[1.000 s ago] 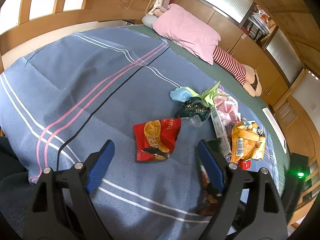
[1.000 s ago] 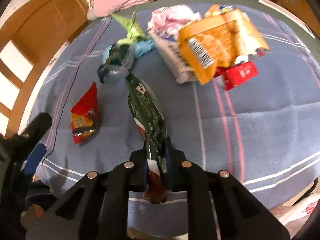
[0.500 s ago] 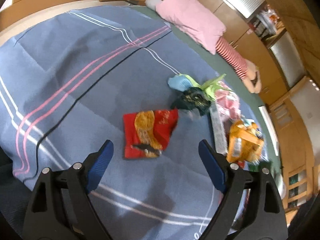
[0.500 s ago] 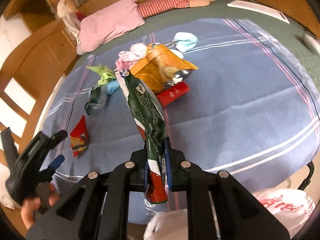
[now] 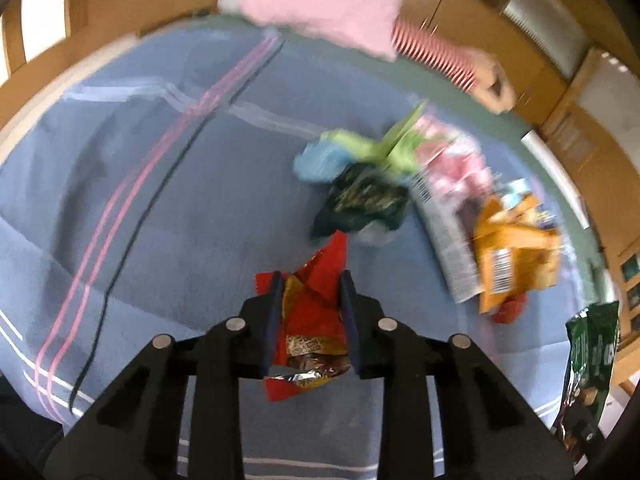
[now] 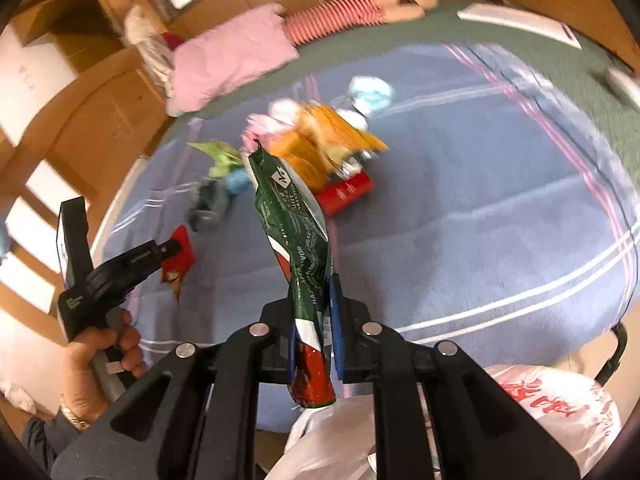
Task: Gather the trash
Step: 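Drop the green bag in the trash with the right while the left carries the wrapper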
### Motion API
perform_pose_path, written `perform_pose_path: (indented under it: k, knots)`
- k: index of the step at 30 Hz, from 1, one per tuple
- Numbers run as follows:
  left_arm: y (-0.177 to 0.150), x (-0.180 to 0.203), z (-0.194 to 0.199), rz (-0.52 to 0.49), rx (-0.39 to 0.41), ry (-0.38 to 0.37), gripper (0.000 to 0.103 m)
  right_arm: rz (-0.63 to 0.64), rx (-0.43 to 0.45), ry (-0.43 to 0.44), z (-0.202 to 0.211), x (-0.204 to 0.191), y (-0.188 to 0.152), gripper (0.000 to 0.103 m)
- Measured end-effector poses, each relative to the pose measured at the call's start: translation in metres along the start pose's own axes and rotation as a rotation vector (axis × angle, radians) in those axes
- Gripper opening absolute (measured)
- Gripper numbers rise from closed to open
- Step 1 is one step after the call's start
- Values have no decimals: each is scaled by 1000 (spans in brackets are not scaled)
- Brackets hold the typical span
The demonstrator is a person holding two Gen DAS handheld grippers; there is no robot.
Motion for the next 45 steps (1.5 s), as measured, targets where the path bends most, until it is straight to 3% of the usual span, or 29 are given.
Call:
perform_pose_path:
  k: [3,7,9,14,16,17,20,21,24,29,31,34,38,41,45]
  knots:
    - [-3,-2,34,13,69,-96,27,31,25,30,22,-5,6,14]
    - [-16,-22,89,160,154,-340,27,77,40,52,57,-1,9,14]
    - [-23,-22,105,197,151,-398,27,122,36,45,78,6,4,14]
    - [-44,15,144,68,122,-463,27,249,-56,-6,119,33,-22,15]
    - [-56,38,159,-37,115,-496,27,270,-156,-38,124,50,-43,15]
    - [-63,47,164,-79,108,-514,27,267,-217,-54,124,59,-56,21]
    - [-86,84,173,-214,63,-606,27,260,-356,-107,121,80,-85,57]
    - [-93,92,175,-241,43,-635,27,254,-346,-122,124,84,-87,64]
    - [-119,120,180,-378,0,-696,28,132,-223,-128,142,102,-66,72]
    - [-179,163,188,-628,-117,-831,28,-173,4,-127,170,144,-19,77]
    - [-203,174,187,-730,-156,-850,31,-200,22,-125,169,144,-11,77]
    - [-218,177,182,-794,-195,-825,45,-171,6,-132,159,132,-13,77]
    - [-199,162,185,-711,-94,-728,90,-137,-37,-129,141,119,-22,77]
    - [-180,143,183,-595,-57,-716,93,-157,-51,-107,133,113,-25,77]
    - [-149,119,168,-458,-30,-641,94,-156,-46,-102,129,102,-23,77]
Point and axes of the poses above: each gripper's, at about its wrist camera, not at the fingertips, and z roughly against the way its jaws point, x to its right, y to its top, the point moved 1 cm from there along -z, roughly the way its jaws point, and after that the axes turned 12 degrees about x, right-handed, at the moved point
